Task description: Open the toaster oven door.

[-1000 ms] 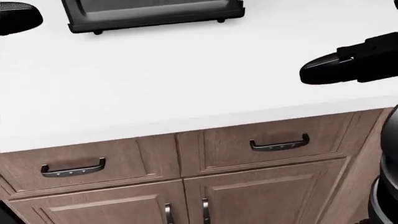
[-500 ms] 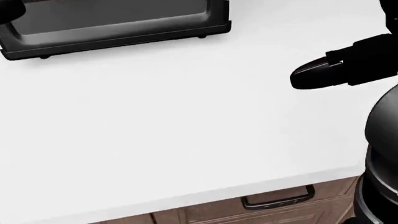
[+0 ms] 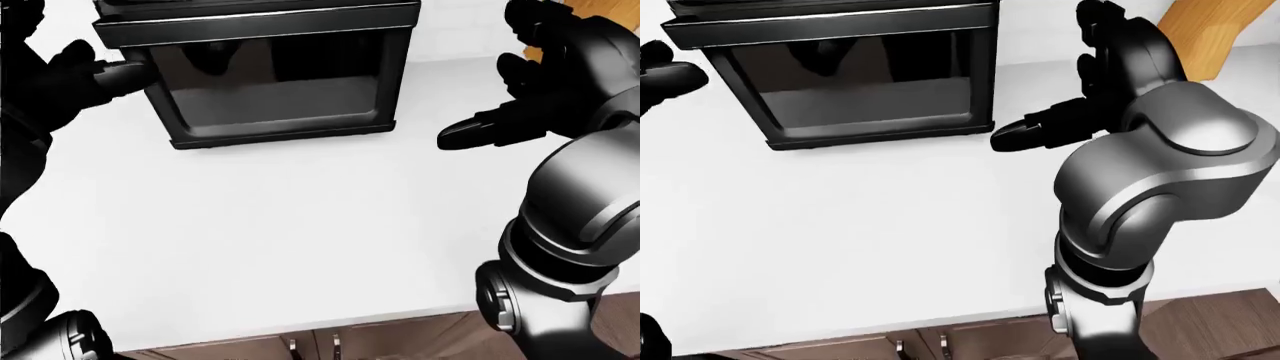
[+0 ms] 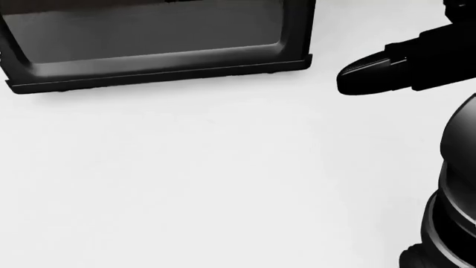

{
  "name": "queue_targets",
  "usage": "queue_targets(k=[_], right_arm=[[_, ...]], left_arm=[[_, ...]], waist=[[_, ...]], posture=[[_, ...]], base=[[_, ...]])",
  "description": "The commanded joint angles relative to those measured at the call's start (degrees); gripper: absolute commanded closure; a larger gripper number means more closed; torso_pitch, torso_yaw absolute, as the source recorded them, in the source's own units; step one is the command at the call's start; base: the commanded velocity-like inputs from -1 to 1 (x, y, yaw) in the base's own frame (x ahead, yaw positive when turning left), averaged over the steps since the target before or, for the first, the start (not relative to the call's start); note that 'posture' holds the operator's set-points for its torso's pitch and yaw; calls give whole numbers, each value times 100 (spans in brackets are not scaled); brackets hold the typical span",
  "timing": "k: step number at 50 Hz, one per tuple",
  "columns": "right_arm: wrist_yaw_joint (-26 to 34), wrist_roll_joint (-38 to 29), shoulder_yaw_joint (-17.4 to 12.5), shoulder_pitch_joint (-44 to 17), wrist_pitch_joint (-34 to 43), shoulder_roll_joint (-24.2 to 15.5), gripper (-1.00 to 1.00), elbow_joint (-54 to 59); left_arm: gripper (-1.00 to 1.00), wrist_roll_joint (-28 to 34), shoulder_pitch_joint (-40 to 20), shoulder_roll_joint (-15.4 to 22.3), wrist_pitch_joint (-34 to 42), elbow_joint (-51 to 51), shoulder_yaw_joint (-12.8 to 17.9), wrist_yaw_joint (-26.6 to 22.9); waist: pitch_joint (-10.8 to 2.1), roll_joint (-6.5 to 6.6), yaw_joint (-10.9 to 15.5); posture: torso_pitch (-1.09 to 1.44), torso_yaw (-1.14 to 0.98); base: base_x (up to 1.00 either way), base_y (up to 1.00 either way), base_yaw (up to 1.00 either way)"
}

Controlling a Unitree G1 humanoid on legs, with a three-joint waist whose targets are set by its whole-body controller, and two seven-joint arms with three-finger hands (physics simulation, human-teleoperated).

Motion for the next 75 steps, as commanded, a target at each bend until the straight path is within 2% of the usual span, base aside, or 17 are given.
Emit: queue_targets(k=[1, 4, 9, 21, 32, 36, 39, 42, 48, 52, 55, 57, 62, 68, 73, 75], right_arm=[[-116, -83, -93, -188, -37, -104, -100, -100], [-74, -99, -86, -155, 0, -138, -100, -154], [-112, -59, -86, -121, -2, -119, -100, -174], [-119, 51, -75, -98, 94, -202, -100, -216], [-218, 259, -46, -47, 255, -280, -100, -315], [-283, 443, -40, -110, 317, -267, -100, -393], [-383, 573, 77, -81, 254, -327, -100, -361], [-461, 795, -3, -162, 350, -290, -100, -422], [-645, 1135, 138, -158, 355, -398, -100, -432], [-959, 1477, 30, -178, 128, -264, -100, -409], [-1144, 1604, 176, -159, 61, -294, -100, -284], [-1268, 1698, 276, -258, -157, -261, -100, -81], [-1739, 2113, 369, -990, -866, 110, -100, 1244], [-1889, 2199, 585, -1500, -1720, 397, -100, 2713], [-2339, 2371, 423, -1928, -2489, 643, -100, 4142], [-2457, 2357, 522, -2001, -2723, 738, -100, 4543]], left_arm=[[-100, -43, -226, 351, -379, -39, 309, 298], [-100, -472, -24, 616, -407, -111, 508, 481], [-100, -970, 84, 830, -551, -126, 395, 765], [-100, -1209, 177, 1032, -852, 65, 210, 854], [-100, -1414, 238, 1163, -893, 95, 251, 883], [-100, -1431, 255, 1181, -935, 92, 222, 899], [-100, -1438, 267, 1177, -942, 71, 217, 907], [-100, -1462, 260, 1192, -939, 71, 225, 924], [-100, -1447, 271, 1171, -949, 34, 191, 930], [-100, -1436, 291, 1159, -948, 23, 208, 911], [-100, -1382, 306, 1134, -986, 47, 206, 895], [-100, -1401, 303, 1143, -970, 25, 229, 910], [-100, -1291, 307, 1092, -1067, -121, 165, 892], [-100, -1190, 240, 1032, -992, -37, 148, 839], [-100, -1127, 139, 1075, -946, -3, 142, 797], [-100, -1104, 135, 1045, -959, 12, 111, 797]], waist=[[-239, 95, -40], [-176, 112, -93], [-201, 115, -89], [-514, 193, -121], [-903, 201, -110], [-1070, 203, -96], [-1209, 205, -80], [-1359, 199, -58], [-1620, 155, 9], [-1784, 116, 68], [-1885, 84, 114], [-1931, 66, 141], [-1997, 75, 159], [-2050, 94, 206], [-2080, 117, 224], [-2090, 117, 235]], posture=[[0, 0], [0, 0], [-2, 0], [-14, 0], [-25, 0], [-29, 0], [-32, 0], [-35, 0], [-41, 0], [-45, 0], [-47, 0], [-47, 0], [-47, 0], [-47, 0], [-47, 0], [-47, 0]], base=[[0, 0, 0], [0, 0, 0], [0, 0, 0], [0, 0, 0], [0, 0, 0], [0, 0, 0], [0, 0, 0], [0, 0, 0], [0, 0, 0], [0, 0, 0], [0, 0, 0], [0, 0, 0], [0, 0, 0], [0, 0, 0], [0, 0, 0], [0, 0, 0]])
